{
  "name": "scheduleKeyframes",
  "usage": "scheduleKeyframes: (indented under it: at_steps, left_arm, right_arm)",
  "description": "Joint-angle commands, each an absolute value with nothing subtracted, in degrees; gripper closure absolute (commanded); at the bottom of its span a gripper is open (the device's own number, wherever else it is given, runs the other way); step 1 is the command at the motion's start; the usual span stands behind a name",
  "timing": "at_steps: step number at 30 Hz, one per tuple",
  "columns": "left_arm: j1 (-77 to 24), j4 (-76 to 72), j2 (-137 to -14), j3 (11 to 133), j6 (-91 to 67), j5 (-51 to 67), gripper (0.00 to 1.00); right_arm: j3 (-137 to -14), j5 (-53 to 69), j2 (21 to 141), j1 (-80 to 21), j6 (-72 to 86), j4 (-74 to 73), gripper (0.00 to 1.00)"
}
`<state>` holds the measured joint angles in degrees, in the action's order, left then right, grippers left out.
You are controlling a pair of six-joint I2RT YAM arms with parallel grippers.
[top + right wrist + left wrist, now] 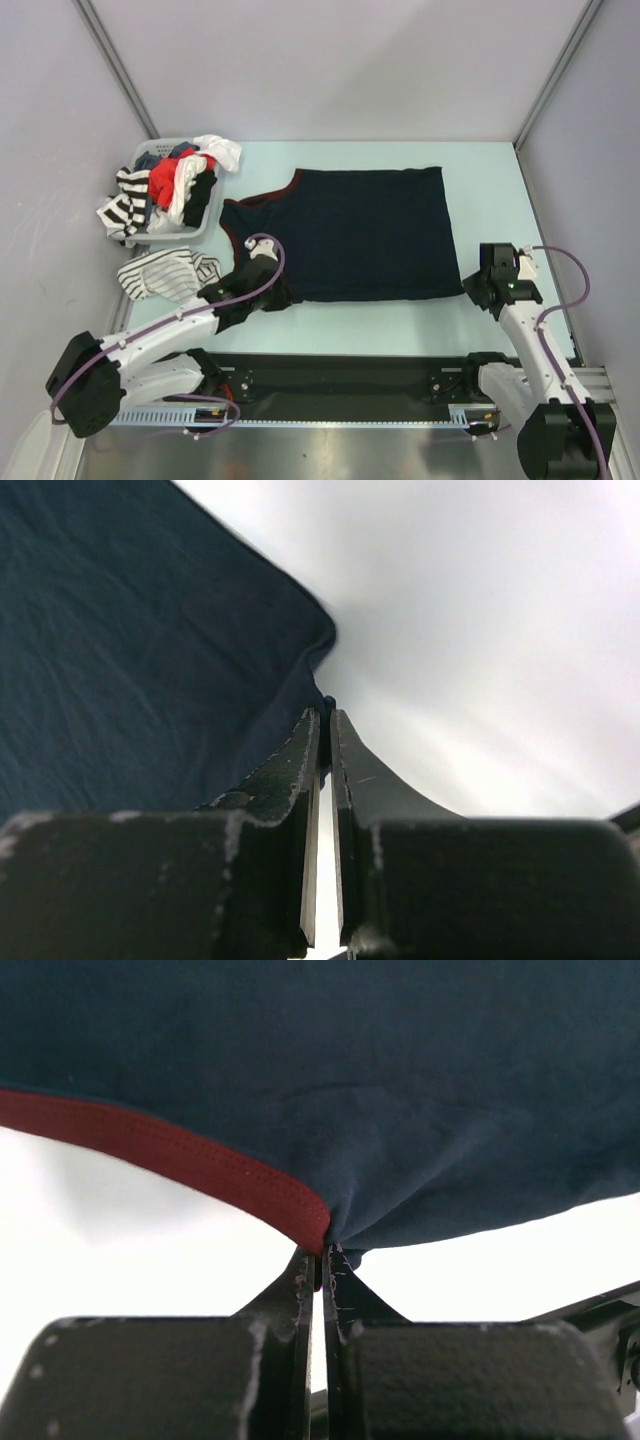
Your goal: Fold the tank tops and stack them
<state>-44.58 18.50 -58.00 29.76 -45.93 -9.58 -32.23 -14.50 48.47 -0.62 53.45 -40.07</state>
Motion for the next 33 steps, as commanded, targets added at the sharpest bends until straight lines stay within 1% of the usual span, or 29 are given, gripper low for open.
scheduleKeyframes:
  at_steps: [1, 12, 20, 33]
  left_arm:
    - [-41.3, 17.1, -61.0, 33.5, -41.8, -5.4, 0.96]
    - [-35.9, 17.3, -66.2, 39.6, -37.3, -4.3, 0.97]
    - [-33.4, 17.2, -74.2, 46.1, -33.8, -3.3, 0.98]
    - [-29.4, 16.6, -83.0, 53.0, -31.5, -1.8, 1.0]
  right_arm:
    - [-35.9, -14.0, 51.1, -0.4, 51.3, -35.6, 1.0]
    - [-43.4, -14.2, 64.6, -0.4, 51.1, -28.7, 1.0]
    - [-48.0, -14.8, 73.4, -0.4, 51.0, -26.4, 1.0]
    - [-50.8, -14.4, 79.8, -0.4, 52.5, -20.0, 1.0]
